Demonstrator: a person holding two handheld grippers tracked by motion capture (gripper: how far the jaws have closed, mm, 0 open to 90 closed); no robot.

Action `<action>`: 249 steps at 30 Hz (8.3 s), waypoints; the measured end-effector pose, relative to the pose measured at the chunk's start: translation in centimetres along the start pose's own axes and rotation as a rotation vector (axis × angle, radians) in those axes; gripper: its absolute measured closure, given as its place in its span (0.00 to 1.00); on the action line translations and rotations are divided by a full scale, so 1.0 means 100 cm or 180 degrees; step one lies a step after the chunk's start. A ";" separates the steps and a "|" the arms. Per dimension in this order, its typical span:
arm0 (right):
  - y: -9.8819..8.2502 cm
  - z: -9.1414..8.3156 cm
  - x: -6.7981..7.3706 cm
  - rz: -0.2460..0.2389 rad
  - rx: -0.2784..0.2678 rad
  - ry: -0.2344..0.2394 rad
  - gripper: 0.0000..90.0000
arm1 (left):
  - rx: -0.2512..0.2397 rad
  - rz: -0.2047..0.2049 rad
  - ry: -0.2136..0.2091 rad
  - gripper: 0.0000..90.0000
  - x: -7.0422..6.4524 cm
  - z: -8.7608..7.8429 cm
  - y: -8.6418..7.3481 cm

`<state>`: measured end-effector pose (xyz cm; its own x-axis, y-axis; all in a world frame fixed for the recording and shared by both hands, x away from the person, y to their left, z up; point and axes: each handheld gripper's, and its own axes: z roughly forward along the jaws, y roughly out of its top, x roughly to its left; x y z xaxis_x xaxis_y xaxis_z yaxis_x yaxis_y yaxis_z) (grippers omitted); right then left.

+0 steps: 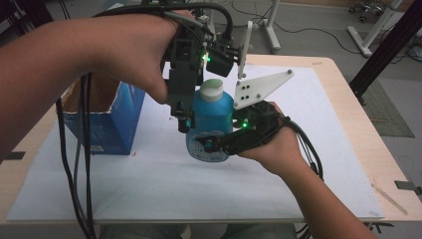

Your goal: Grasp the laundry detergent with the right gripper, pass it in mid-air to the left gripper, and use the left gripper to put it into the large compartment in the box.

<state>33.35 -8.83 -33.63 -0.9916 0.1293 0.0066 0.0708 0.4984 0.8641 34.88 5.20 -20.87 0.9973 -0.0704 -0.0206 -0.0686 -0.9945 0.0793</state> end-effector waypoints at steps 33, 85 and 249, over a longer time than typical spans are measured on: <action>0.008 0.014 0.002 0.0047 -0.0075 0.0179 0.51 | 0.0040 -0.0127 0.0009 0.13 -0.002 0.012 0.006; 0.007 0.009 0.001 0.0031 -0.0228 0.0214 0.51 | 0.0148 -0.0083 0.0036 0.43 -0.005 0.008 0.019; 0.007 -0.132 -0.063 -0.0055 0.1451 -0.0502 0.01 | 0.0215 -0.2155 0.0121 0.16 0.065 -0.011 -0.170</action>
<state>38.21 -20.61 -26.45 -0.9670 0.2287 -0.1126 0.1299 0.8220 0.5544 42.56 21.72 -21.30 0.8210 0.5708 -0.0086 0.5708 -0.8211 -0.0011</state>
